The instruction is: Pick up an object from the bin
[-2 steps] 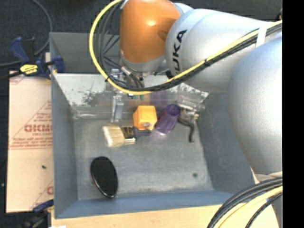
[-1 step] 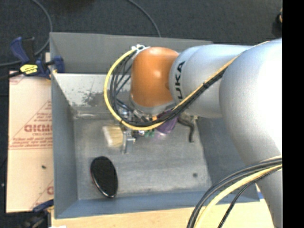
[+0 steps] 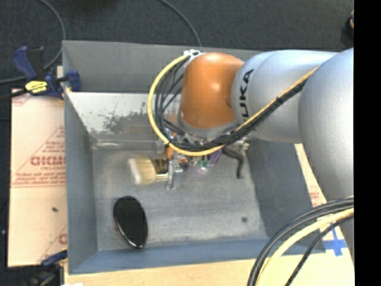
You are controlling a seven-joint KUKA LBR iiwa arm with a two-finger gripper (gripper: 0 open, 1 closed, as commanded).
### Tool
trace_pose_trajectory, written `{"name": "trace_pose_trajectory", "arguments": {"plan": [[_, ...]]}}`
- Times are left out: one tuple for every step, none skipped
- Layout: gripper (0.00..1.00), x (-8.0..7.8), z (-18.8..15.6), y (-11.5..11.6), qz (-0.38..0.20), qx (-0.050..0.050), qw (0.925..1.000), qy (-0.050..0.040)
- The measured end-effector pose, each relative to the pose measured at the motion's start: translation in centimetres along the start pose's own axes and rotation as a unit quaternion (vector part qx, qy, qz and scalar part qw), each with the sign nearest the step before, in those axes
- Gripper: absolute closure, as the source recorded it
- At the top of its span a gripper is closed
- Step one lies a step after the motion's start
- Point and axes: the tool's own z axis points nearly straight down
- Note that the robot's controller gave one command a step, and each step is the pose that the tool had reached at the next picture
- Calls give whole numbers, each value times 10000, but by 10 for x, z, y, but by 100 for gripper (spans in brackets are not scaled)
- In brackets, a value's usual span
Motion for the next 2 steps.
{"name": "trace_pose_trajectory", "arguments": {"plan": [[0, 2, -10, -1, 338, -7, 9994, -2], [0, -7, 68, 7, 1273, -7, 9919, -19]]}}
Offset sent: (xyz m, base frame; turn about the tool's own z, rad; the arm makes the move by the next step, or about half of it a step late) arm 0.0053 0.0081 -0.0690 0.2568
